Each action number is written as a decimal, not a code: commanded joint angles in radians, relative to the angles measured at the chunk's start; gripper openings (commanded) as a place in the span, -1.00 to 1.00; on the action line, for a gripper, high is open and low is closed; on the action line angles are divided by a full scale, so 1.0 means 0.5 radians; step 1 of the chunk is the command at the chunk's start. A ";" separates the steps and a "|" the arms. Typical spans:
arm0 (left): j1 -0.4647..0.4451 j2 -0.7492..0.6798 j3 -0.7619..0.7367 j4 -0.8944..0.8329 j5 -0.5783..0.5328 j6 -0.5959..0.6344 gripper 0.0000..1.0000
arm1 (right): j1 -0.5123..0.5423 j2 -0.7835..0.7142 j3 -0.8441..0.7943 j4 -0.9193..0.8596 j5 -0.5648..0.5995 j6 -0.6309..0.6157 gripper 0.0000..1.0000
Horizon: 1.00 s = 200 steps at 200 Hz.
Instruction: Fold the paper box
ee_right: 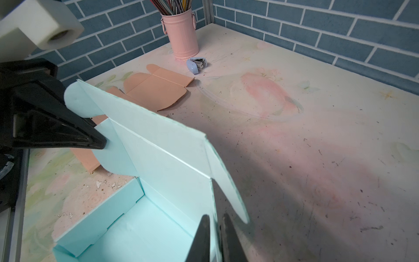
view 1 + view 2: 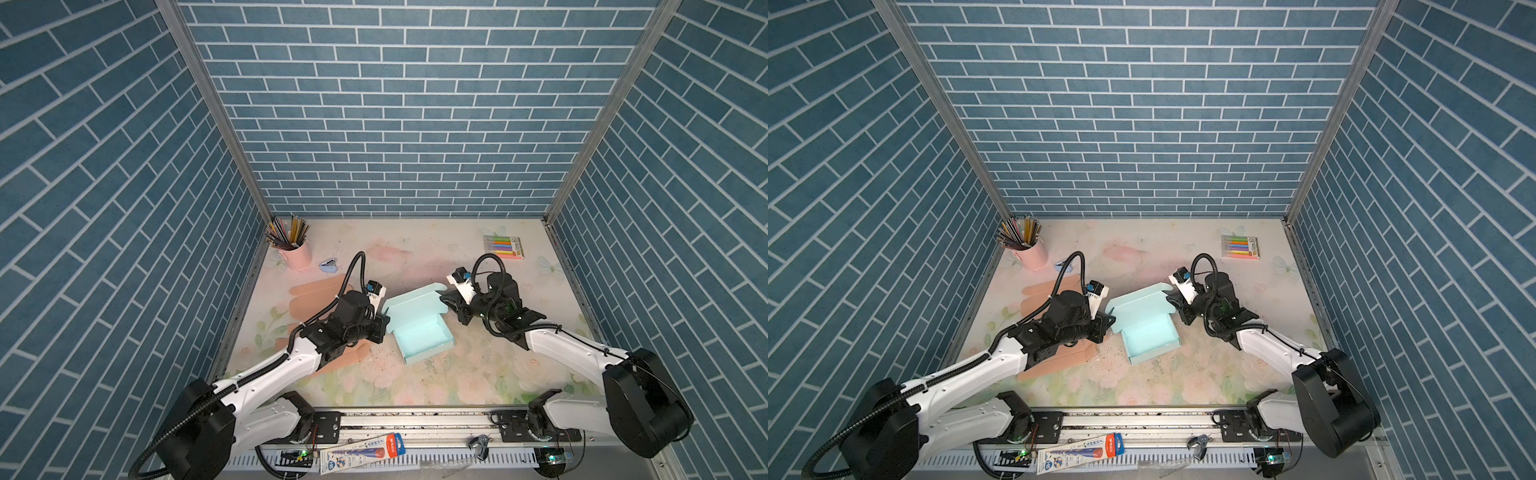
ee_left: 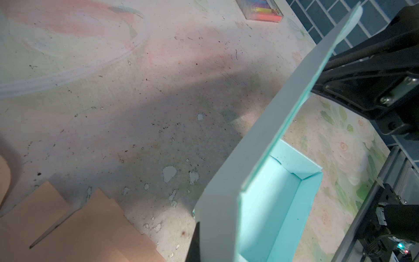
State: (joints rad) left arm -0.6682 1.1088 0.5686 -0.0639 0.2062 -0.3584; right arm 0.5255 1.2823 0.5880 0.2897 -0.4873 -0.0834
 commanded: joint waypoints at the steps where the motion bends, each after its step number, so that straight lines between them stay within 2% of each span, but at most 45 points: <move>1: -0.005 0.010 0.058 -0.040 -0.029 0.036 -0.92 | 0.006 0.028 0.028 -0.028 0.025 -0.036 -0.76; 24: -0.005 0.004 0.057 -0.035 -0.032 0.042 -0.92 | 0.007 0.029 0.027 -0.033 0.049 -0.035 -0.83; 66: -0.006 -0.002 0.057 -0.026 -0.035 0.047 -0.93 | 0.008 0.039 0.027 -0.030 0.049 -0.033 -0.82; 102: -0.005 -0.002 0.056 -0.007 -0.038 0.041 -0.93 | 0.007 0.037 0.034 -0.041 0.067 -0.030 -0.95; 134: -0.007 0.020 0.087 0.013 -0.064 0.039 -0.92 | 0.007 0.012 0.026 -0.043 0.091 0.015 -0.98; 170: -0.006 0.084 0.172 0.080 -0.121 0.032 -0.92 | 0.055 -0.037 -0.032 -0.032 0.172 0.143 -0.98; 200: -0.010 0.193 0.223 0.216 -0.131 0.010 -0.92 | 0.109 -0.122 -0.168 0.072 0.295 0.357 -0.97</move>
State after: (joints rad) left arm -0.6697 1.1698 0.6327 -0.0532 0.1608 -0.3477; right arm 0.5556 1.2640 0.5636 0.2981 -0.3927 0.0002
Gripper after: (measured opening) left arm 0.056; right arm 0.047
